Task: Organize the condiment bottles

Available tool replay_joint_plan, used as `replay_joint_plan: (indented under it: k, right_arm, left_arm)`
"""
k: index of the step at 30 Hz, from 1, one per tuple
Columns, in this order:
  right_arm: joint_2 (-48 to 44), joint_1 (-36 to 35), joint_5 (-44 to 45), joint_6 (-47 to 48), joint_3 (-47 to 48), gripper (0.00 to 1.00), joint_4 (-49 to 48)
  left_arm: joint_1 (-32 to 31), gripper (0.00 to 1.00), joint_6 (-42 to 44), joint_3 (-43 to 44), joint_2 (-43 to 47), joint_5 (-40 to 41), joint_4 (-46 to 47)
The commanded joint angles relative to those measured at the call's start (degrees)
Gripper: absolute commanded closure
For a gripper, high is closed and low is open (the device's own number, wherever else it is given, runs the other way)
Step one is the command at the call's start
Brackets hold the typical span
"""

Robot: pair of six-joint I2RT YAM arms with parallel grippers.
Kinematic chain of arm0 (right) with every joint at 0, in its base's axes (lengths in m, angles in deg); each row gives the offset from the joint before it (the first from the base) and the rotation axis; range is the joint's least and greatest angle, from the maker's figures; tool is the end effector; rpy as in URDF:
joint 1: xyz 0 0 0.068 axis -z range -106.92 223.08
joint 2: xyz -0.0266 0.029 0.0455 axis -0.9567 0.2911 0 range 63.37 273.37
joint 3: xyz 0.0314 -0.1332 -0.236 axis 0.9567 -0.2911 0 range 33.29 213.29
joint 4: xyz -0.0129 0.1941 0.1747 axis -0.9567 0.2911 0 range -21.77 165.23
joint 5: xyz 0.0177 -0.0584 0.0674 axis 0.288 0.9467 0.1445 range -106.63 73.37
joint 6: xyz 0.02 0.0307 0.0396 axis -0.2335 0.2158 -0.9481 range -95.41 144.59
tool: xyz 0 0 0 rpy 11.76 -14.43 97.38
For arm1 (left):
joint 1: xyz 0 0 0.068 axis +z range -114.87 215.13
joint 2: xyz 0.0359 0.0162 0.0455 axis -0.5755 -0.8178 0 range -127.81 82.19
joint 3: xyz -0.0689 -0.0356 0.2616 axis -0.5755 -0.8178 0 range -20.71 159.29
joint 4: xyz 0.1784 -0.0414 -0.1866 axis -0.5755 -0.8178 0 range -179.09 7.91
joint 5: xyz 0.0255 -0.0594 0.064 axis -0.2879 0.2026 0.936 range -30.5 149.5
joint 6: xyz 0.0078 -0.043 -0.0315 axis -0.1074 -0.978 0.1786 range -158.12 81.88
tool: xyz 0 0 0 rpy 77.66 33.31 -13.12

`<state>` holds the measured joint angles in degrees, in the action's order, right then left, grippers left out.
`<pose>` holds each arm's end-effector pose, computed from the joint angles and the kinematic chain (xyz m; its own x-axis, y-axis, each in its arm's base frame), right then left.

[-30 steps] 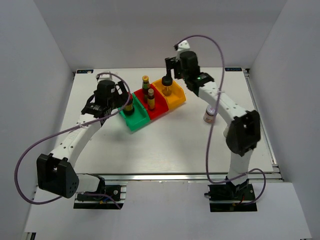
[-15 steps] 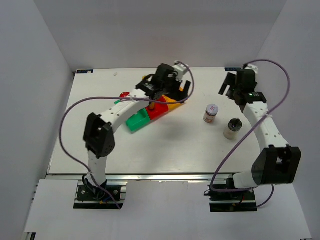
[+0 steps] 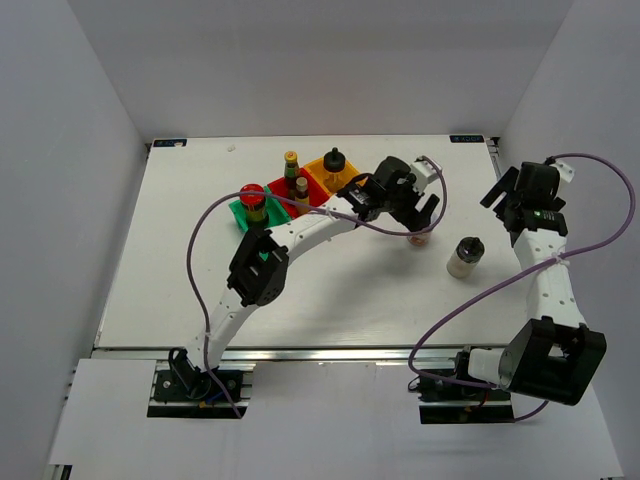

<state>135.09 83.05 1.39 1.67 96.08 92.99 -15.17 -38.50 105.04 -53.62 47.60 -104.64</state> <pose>0.2721 -0.0591 0.3255 -0.3404 0.4358 -0.8332 0.5979 0.7842 0.1659 0.3475 -0.4301 0.2553 -0.3500 0.4114 -0.8416 0.8616 0.4940 -0.1168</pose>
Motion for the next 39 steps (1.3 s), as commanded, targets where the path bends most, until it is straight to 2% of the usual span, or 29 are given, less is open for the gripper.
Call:
replay_joint_plan:
  k: [1,5,9,15,22,28,33,39]
  right_arm:
    - [-1.1,0.6,-1.1,-0.3,-0.4,0.11,-1.2]
    - [-1.4,0.6,-2.6,0.4,-0.8,0.11,-2.2]
    - [-1.5,0.7,-4.0,0.8,-1.3,0.11,-3.1]
    - [-1.3,0.7,-4.2,0.9,-1.9,0.11,-4.2]
    - [-1.3,0.9,-4.2,0.8,-2.6,0.11,-4.7]
    - [-1.4,0.9,-4.8,0.9,-2.8,0.11,-4.9]
    - [-1.5,0.8,-5.2,0.9,-3.0,0.11,-5.3]
    - [-1.8,0.8,-6.1,1.0,-3.7,0.11,-6.5]
  left_arm:
    - [-0.8,0.02,-2.5,2.1,-0.8,5.2,7.9]
    - [-1.4,0.02,-3.0,0.8,-3.2,11.1,12.9]
    - [-1.5,0.02,-3.4,0.6,-5.0,11.0,14.9]
    - [-1.7,0.02,-4.9,0.1,-7.2,5.6,18.4]
    - [-2.1,0.02,-5.2,-0.8,-6.8,-2.1,17.5]
    - [-2.5,0.02,-4.5,-1.9,-7.1,4.7,17.4]
    - [-3.0,0.02,-2.4,-3.2,-7.7,13.6,17.8]
    - [-3.0,0.05,-2.1,-4.6,-7.9,12.4,18.9]
